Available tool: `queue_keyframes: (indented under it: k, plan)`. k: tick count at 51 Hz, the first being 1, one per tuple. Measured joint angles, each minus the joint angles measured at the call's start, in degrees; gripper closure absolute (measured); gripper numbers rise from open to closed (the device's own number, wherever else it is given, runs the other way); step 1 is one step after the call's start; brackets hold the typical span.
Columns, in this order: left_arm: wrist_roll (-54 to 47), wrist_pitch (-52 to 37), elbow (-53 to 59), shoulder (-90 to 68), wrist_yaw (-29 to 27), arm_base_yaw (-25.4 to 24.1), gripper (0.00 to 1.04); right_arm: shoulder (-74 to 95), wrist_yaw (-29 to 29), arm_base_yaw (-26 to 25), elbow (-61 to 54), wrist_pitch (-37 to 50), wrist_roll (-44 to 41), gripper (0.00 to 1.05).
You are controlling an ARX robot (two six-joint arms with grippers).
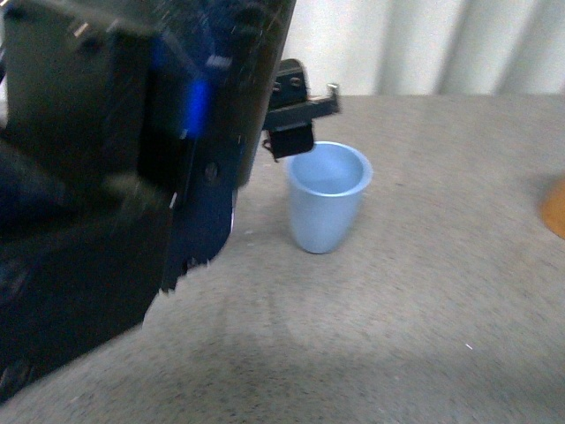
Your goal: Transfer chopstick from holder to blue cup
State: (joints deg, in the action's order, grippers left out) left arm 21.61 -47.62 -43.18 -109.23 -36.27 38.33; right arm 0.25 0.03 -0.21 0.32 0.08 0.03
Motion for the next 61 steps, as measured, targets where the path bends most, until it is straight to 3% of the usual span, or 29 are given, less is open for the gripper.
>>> queue_keyframes:
  k: [2,5,10,19,23,26,33,41,61]
  plan:
    - [-7.4,-11.8,6.9,3.4,2.5,-2.3,0.43,0.0,0.0,0.0,0.0,0.0,0.0,0.09]
    - [-14.2,-18.7,13.7,10.8,6.1,-5.9,0.55,0.0,-0.1,0.0,0.0,0.0,0.0,0.09]
    - [-18.5,-20.0,21.8,21.4,10.0,-11.9,0.75,0.0,-0.1,0.0,0.0,0.0,0.0,0.09]
    - [-20.1,-16.0,32.2,32.4,20.1,-20.6,1.01,0.0,-0.1,0.0,0.0,0.0,0.0,0.09]
    - [-20.7,-10.4,37.2,42.7,31.1,-30.4,1.01,0.0,-0.1,0.0,0.0,0.0,0.0,0.09]
    - [-20.9,-3.3,40.2,52.2,35.0,-36.6,1.01,0.0,-0.1,0.0,0.0,0.0,0.0,0.09]
    - [-21.1,16.2,42.3,73.3,36.0,-38.0,1.01,0.0,-0.3,0.0,0.0,0.0,0.0,0.09]
    - [-21.2,44.8,42.2,104.2,36.2,-38.2,1.01,0.0,-0.1,0.0,0.0,0.0,0.0,0.09]
    - [-21.2,47.6,42.2,109.0,36.2,-38.2,1.01,0.0,-0.1,0.0,0.0,0.0,0.0,0.09]
